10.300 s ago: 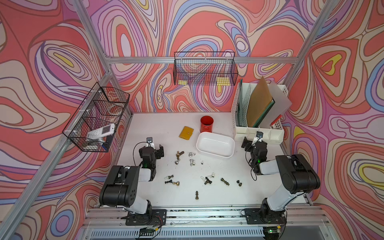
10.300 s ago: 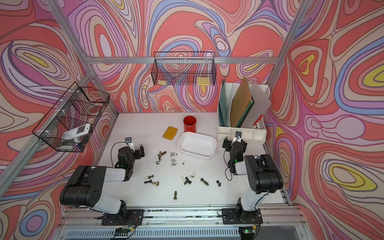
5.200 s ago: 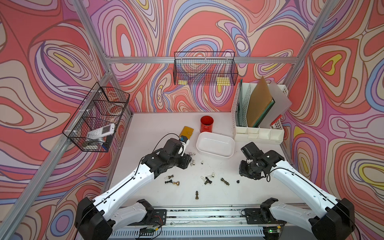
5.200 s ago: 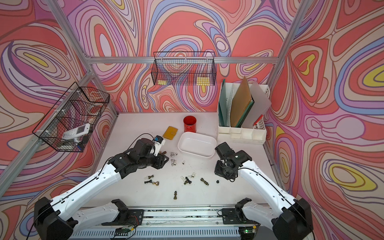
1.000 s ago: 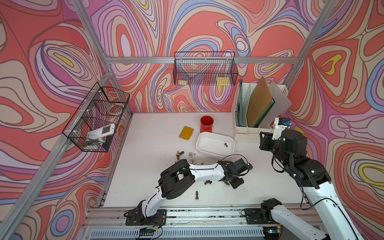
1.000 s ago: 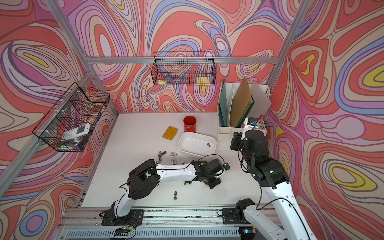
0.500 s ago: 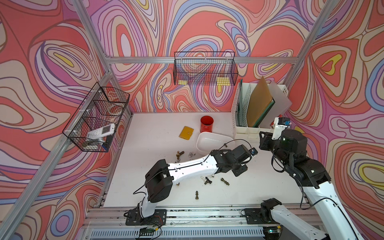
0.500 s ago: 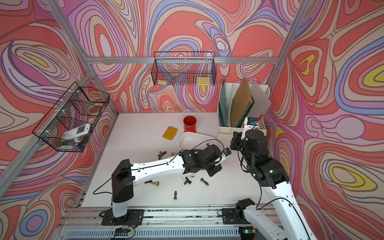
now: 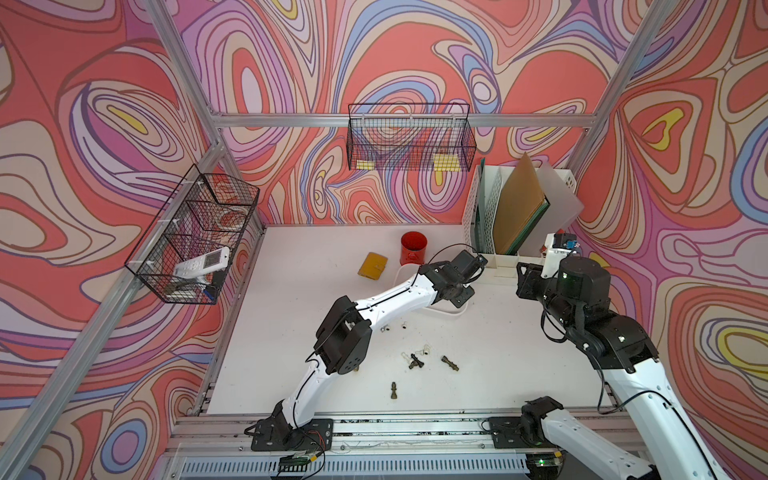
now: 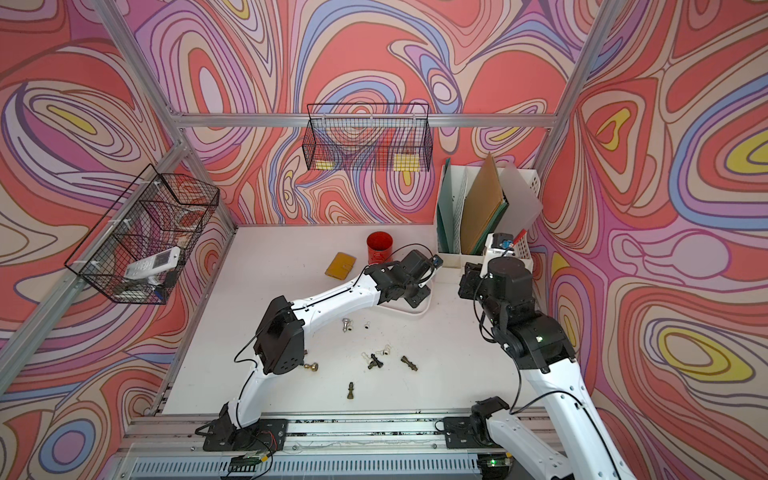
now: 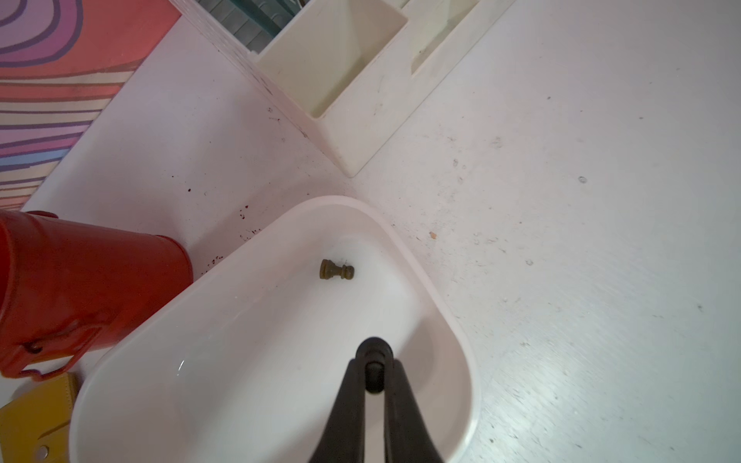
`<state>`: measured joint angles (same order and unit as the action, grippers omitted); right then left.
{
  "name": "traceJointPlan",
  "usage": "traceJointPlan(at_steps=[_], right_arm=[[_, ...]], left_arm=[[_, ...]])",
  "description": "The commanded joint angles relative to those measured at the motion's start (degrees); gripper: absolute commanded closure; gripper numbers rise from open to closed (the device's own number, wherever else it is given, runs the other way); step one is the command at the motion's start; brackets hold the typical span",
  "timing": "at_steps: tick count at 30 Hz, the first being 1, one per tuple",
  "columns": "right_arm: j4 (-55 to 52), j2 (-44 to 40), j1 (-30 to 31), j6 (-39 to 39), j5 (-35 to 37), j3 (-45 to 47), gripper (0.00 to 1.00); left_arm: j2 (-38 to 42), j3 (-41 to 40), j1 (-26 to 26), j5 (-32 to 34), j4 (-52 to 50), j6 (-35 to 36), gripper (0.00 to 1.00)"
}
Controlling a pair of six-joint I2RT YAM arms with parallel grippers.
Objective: Put the chess pieces into the storage box
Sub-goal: Place the chess piece in the storage box.
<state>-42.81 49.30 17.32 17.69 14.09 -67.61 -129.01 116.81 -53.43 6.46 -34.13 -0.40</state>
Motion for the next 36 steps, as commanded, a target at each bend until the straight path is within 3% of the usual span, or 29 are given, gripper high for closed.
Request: traceJointPlan(at_steps=[1,16,23,27,31,36], right_arm=[[0.3,0.2,0.0,0.4,0.2,-0.9,0.7],[0.2,0.3,0.0,0.0,0.3,1.0,0.69],[0.0,0.4,0.0,0.0,-0.1,1.3,0.7],[-0.3,0.4,0.0,-0.1,-0.1,1.3,0.69],[-0.7,0.5,0.0,-0.2,-0.6,1.0,0.69],[-1.9,1.1,0.0,-0.3,-2.3,-0.2,0.69]], left_arm=[[-2.6,3.0,1.7,1.1,-2.9,0.0,0.98],[-10.4,6.0,6.3,-4.3,0.8,-2.3,0.95],[-13.5,9.3,6.5,-3.9,0.4,-2.1,0.94],[-14.3,10.5,6.6,-3.7,-0.4,-2.2,0.88],[-14.1,10.8,6.6,-3.7,-0.8,-2.6,0.72],[-12.4,10.8,6.6,-3.3,-1.4,-2.3,0.67]])
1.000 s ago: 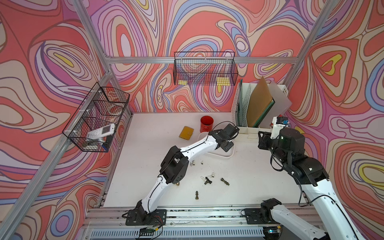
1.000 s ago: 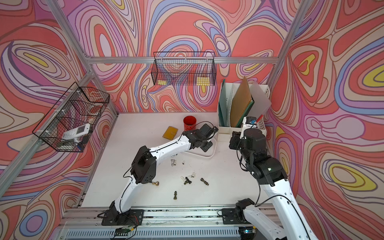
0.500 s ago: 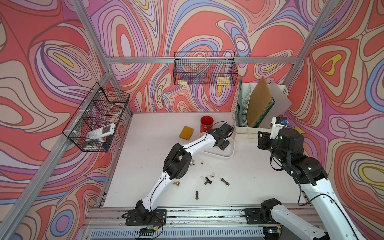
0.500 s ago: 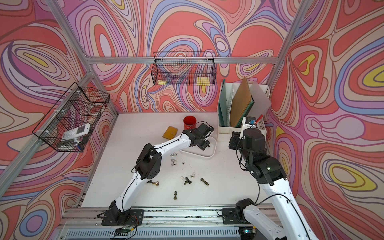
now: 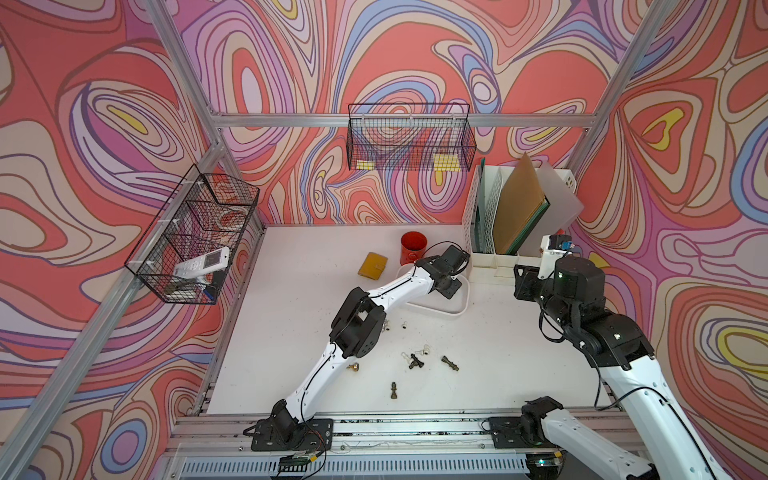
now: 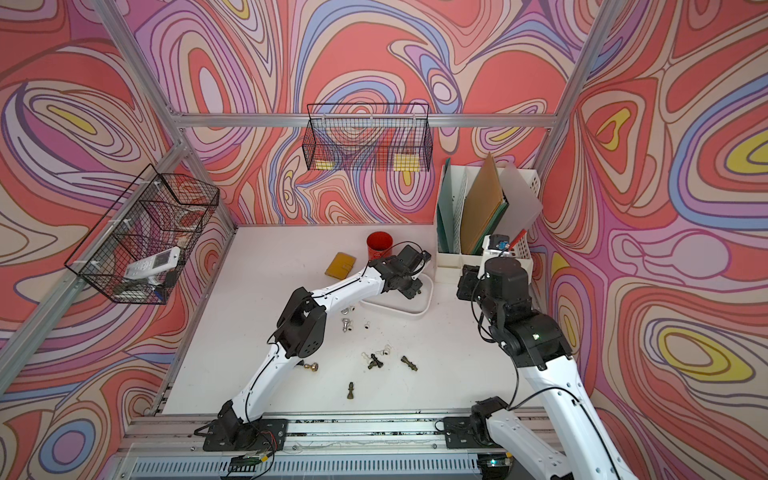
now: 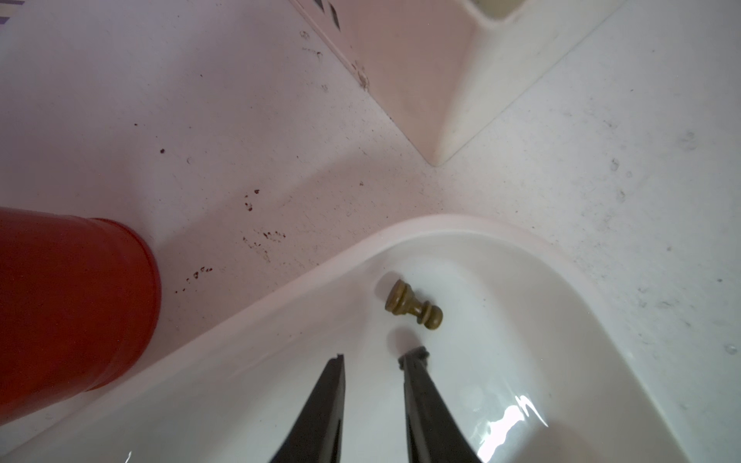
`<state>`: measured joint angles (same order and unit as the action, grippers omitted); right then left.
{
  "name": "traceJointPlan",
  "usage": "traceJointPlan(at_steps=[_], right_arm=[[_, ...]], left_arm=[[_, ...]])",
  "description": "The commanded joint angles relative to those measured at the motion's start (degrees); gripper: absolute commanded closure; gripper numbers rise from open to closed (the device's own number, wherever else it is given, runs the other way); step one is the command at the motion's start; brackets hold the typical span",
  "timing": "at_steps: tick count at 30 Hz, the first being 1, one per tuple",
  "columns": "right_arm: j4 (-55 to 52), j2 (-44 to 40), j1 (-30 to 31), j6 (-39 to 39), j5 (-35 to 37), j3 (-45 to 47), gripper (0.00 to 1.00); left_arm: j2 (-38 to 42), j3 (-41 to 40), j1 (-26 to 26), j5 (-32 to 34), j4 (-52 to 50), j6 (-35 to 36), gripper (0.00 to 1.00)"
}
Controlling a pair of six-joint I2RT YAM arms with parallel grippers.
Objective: Put the chess pieces into the storage box
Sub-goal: Place the chess piece in the storage box, then pick up the chess piece at the center of the board.
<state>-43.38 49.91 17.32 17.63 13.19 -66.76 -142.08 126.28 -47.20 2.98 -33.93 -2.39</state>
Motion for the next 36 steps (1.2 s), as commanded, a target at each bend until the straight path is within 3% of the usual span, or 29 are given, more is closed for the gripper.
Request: traceJointPlan(at_steps=[1,6,11,17,22,29,36], right_arm=[[-1.8,0.7,0.0,-0.3,-1.6,-1.3,0.69],[-3.6,1.3,0.1,-1.0,-3.9,-2.1,0.69],[-7.9,3.8,0.1,-1.6,-9.0,-3.0,0.69],[-10.7,4.1,0.1,-1.2,-17.5,0.1,0.69],[-6.6,5.0,1.0,1.3,-27.2,6.4,0.7],[1.1,10.7,10.6,2.8,-28.6,9.3,0.69],[3.7,20.0,23.8,2.0,-23.2,9.6,0.67]], left_arm=[[1.0,1.3,0.4,0.1,-1.8,-0.2,0.67],[4.9,0.1,0.4,0.0,-2.5,-1.0,0.68],[13.6,-6.8,0.4,-0.6,-1.3,-2.3,0.69],[29.3,-22.5,0.4,1.5,-0.8,-4.4,0.7],[43.2,-38.6,0.4,1.4,-1.4,-9.6,0.7],[57.8,-55.4,0.4,1.3,-8.3,-19.3,0.7],[69.4,-65.9,0.4,4.1,-14.4,-27.4,0.69]])
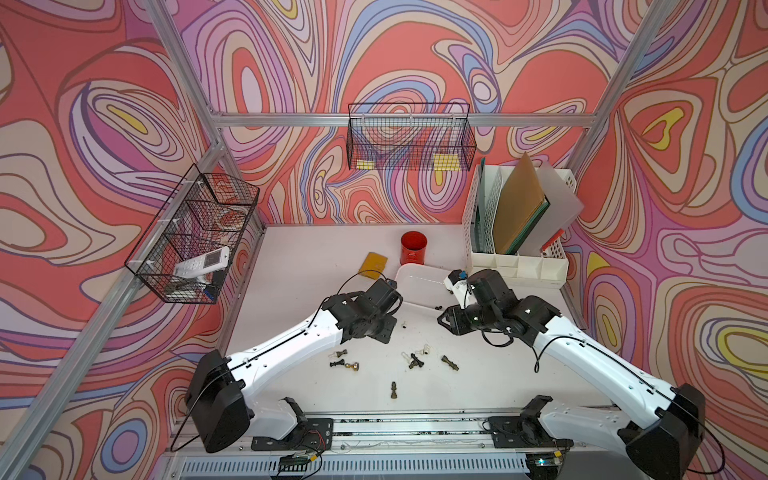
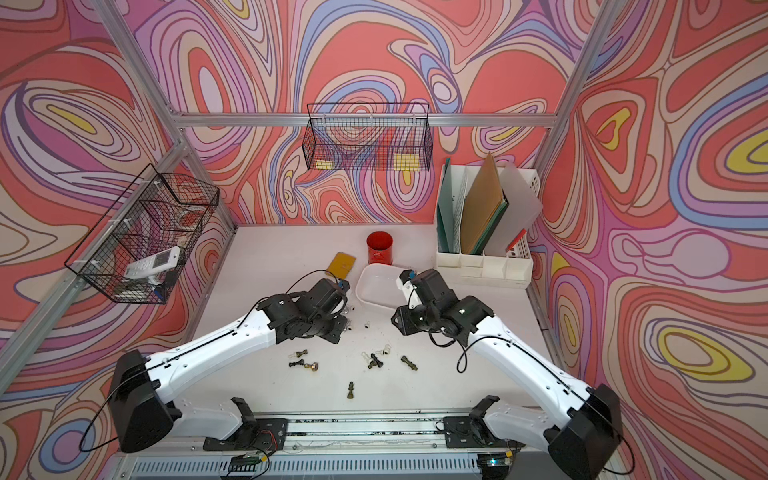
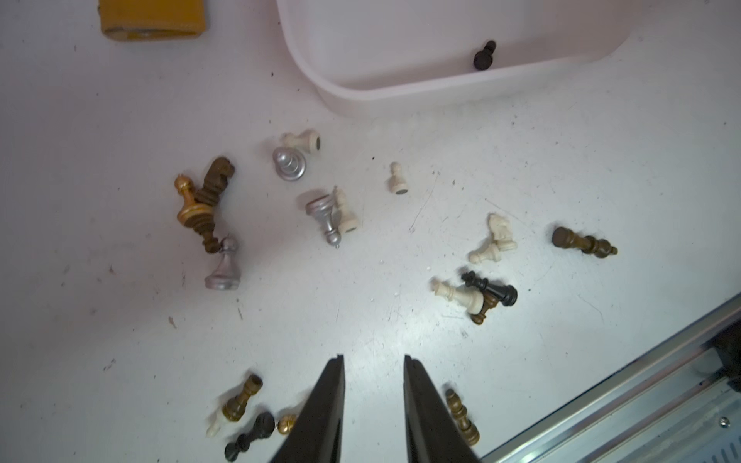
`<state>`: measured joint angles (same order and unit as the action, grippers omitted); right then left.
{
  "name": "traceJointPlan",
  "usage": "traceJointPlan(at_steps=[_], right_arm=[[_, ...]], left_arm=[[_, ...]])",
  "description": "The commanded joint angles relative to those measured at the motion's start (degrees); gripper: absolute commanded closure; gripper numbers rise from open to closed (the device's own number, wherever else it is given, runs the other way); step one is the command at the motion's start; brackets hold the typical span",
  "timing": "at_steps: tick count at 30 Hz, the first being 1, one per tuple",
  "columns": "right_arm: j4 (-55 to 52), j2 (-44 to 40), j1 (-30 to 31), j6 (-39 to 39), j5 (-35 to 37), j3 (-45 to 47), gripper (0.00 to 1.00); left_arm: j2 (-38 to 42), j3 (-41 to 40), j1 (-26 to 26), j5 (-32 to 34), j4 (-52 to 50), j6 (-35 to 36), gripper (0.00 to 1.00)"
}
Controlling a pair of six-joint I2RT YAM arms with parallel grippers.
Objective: Put the chess pieces into the storage box
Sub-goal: Pick up the chess piece at the center of the board.
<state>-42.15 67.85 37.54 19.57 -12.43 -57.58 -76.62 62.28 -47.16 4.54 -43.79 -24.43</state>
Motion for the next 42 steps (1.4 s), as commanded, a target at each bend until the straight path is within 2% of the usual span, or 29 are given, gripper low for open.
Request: traceJointPlan(at_steps=[1,8,12,16,20,27,32,42], right_arm=[[3.1,3.4,5.7,0.7,3.4,0.5,0.67],[3.8,12.8,17.4,11.7,7.9,1.2,0.66],[4.1,17.0,20.8,20.5,7.7,1.3,0.63],[6.4,20.5,23.4,25.9,5.2,0.3,0.61],[6.2,26.4,26.4,27.7,3.7,-3.3,0.61],[4.9,35.2,29.1,28.4,4.5,-7.6,0.63],[2.5,37.0,29.3,28.8,7.0,-9.0,0.63],[0.2,39.0,29.6,28.9,5.4,-9.7,0.67]], left_arm=[[4.9,-2.6,0.4,3.6,-5.2,-6.0,0.69],[7.9,-3.0,0.3,12.6,-10.4,-6.4,0.69],[8.1,-3.0,0.4,19.2,-10.9,-6.5,0.68],[9.6,-4.4,0.3,23.2,-9.5,-6.5,0.69],[13.2,-6.0,0.3,25.7,-8.2,-6.0,0.68],[19.0,-8.2,0.3,25.7,-7.8,-4.8,0.68],[23.1,-10.5,0.4,25.5,-8.3,-4.8,0.68],[27.3,-11.9,0.3,24.4,-8.9,-5.4,0.68]])
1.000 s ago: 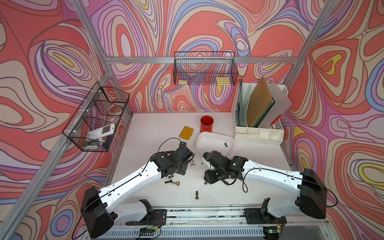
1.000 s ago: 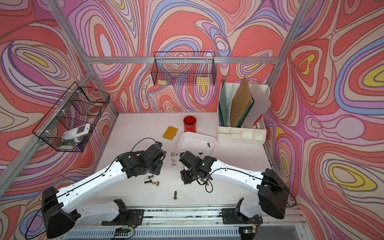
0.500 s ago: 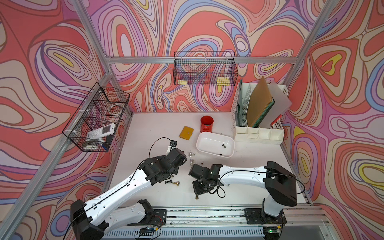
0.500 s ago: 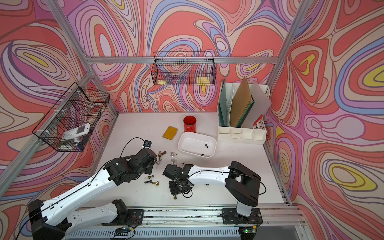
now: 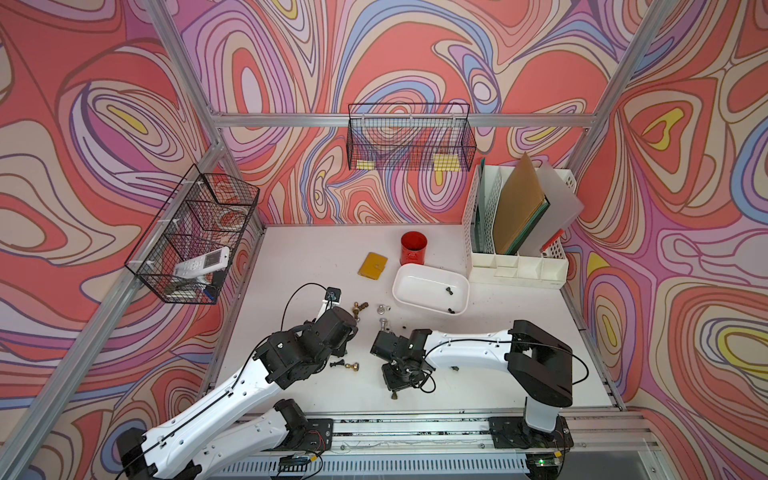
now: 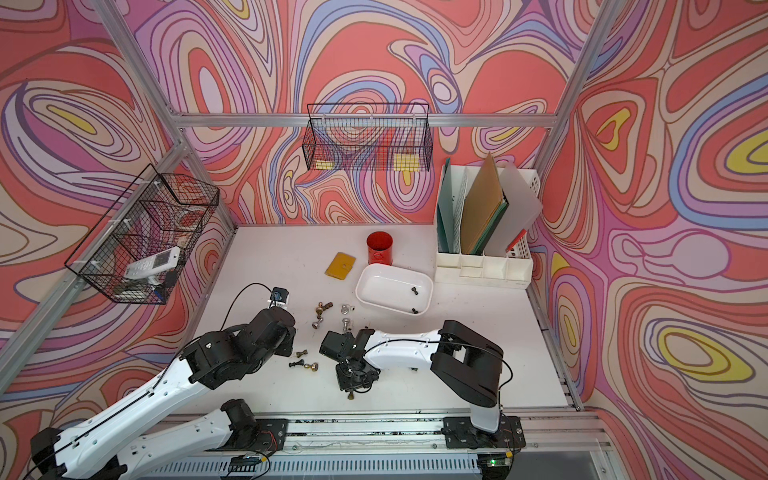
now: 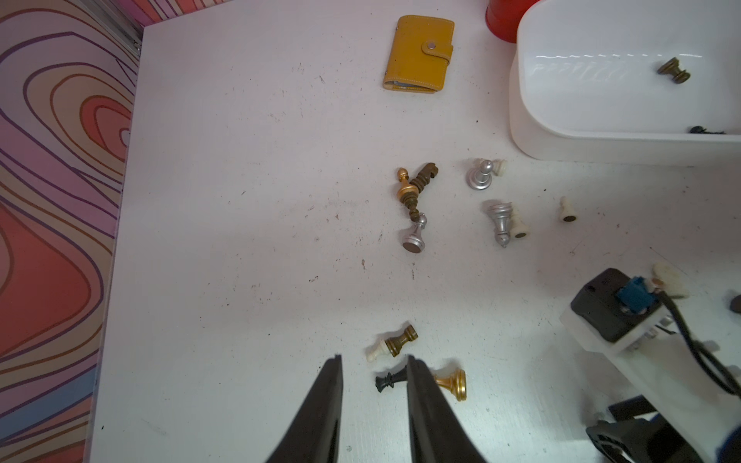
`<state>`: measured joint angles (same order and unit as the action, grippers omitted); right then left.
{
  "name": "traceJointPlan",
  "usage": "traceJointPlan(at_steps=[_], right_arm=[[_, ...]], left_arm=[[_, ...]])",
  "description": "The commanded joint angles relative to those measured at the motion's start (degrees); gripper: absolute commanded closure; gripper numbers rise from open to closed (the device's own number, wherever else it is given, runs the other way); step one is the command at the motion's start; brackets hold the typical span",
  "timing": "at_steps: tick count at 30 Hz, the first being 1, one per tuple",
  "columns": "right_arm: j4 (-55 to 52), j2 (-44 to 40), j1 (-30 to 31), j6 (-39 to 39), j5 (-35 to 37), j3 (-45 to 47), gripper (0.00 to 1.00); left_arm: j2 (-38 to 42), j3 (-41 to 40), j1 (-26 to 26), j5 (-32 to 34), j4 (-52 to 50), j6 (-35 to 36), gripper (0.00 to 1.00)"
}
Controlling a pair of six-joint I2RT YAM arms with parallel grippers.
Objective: Put the chess pieces into the storage box
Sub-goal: Pick up the chess piece at the center of the board.
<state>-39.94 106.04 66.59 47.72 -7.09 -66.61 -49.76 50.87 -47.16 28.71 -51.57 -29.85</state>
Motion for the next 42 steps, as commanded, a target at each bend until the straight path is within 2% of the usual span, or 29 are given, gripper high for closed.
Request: traceJointPlan(at_steps=[1,4,12,29,37,42], right_arm=[[-2.4,0.6,0.7,0.9,0.1,-0.8,0.66],[-3.9,0.3,1.1,1.1,0.5,-1.3,0.63],[-6.6,1.5,3.0,2.0,0.3,-2.2,0.62],[-8.2,4.6,2.7,-0.1,3.4,-3.8,0.78],[-9.5,1.7,2.4,-2.1,5.6,-4.6,0.87],[-8.0,-3.0,0.8,-3.6,8.4,-5.9,0.93]], left_arm=[[0.4,-0.4,0.3,0.3,-1.3,0.1,0.68],[0.4,-0.1,0.4,0.7,-1.6,0.1,0.68],[0.5,0.5,0.3,1.0,-2.0,0.5,0.68],[0.3,0.9,0.3,-0.6,-1.8,0.4,0.68],[-0.6,1.1,0.3,-3.1,0.6,0.1,0.68],[-2.0,1.0,0.3,-6.6,3.7,-1.0,0.68]])
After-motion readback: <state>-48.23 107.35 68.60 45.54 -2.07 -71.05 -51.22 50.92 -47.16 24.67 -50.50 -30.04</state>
